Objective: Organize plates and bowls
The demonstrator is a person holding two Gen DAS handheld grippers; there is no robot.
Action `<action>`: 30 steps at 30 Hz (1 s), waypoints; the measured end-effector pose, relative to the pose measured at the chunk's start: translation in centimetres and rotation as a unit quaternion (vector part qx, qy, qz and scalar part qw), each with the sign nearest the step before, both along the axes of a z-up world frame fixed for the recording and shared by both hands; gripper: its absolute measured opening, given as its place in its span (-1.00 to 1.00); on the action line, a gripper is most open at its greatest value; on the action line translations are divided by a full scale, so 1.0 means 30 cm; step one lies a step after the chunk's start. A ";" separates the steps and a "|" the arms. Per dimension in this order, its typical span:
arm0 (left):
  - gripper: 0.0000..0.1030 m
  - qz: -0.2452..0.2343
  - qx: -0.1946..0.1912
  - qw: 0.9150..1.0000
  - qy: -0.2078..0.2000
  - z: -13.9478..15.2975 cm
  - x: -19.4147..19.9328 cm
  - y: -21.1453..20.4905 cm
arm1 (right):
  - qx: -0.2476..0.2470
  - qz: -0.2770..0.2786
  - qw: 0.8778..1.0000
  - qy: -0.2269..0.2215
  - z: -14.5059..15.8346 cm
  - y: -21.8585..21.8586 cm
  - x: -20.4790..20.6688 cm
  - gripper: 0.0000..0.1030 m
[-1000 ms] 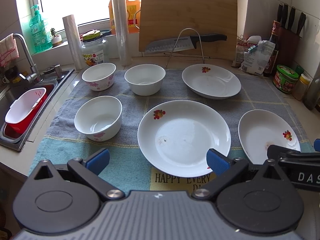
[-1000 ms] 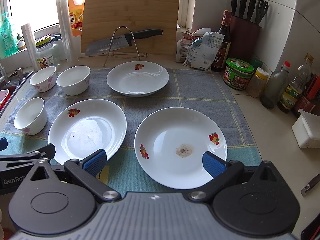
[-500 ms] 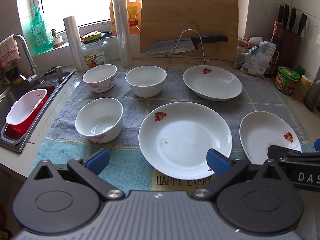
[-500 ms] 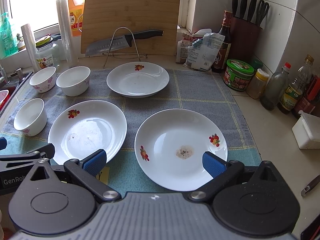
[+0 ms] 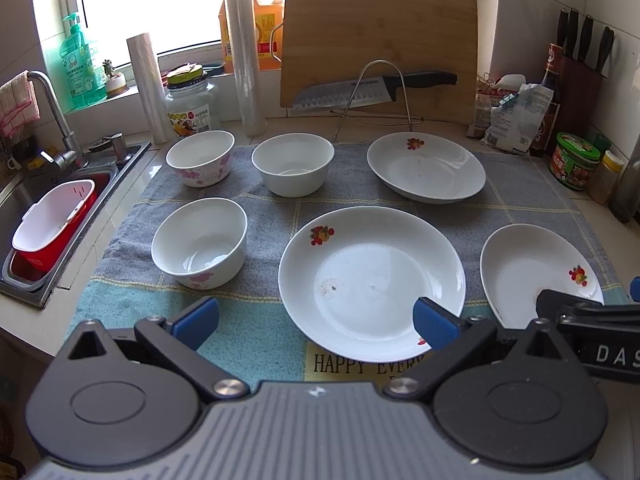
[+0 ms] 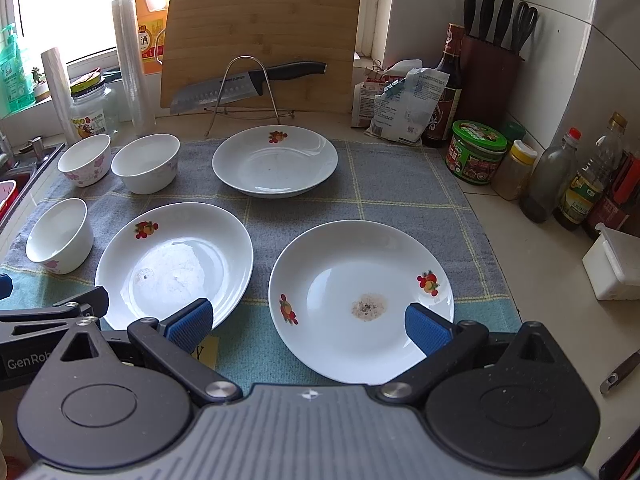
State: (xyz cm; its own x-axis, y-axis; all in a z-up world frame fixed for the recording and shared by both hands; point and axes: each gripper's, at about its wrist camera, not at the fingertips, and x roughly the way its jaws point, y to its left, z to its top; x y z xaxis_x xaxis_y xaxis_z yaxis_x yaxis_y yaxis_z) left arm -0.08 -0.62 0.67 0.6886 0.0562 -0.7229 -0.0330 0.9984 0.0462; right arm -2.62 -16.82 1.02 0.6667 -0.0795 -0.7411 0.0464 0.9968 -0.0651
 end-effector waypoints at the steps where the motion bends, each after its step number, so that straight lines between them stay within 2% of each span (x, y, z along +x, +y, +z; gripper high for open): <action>1: 0.98 0.000 0.000 1.000 0.000 0.000 0.000 0.000 | -0.001 0.000 1.000 0.000 0.000 0.000 0.000 1.00; 21: 0.98 -0.015 0.002 1.000 -0.014 0.011 0.008 0.023 | -0.009 -0.002 1.000 -0.007 0.013 0.027 -0.002 1.00; 30: 0.99 -0.058 -0.016 0.997 -0.038 0.013 0.034 0.049 | -0.017 0.002 0.999 -0.035 0.033 0.037 0.002 1.00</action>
State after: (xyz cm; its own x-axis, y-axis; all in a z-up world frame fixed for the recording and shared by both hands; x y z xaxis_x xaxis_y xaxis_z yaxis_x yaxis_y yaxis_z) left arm 0.93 0.84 1.07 0.7416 -0.0490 -0.6691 0.0807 0.9966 0.0164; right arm -2.55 -15.70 2.02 0.7176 -0.1003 -0.6892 0.0476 0.9943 -0.0950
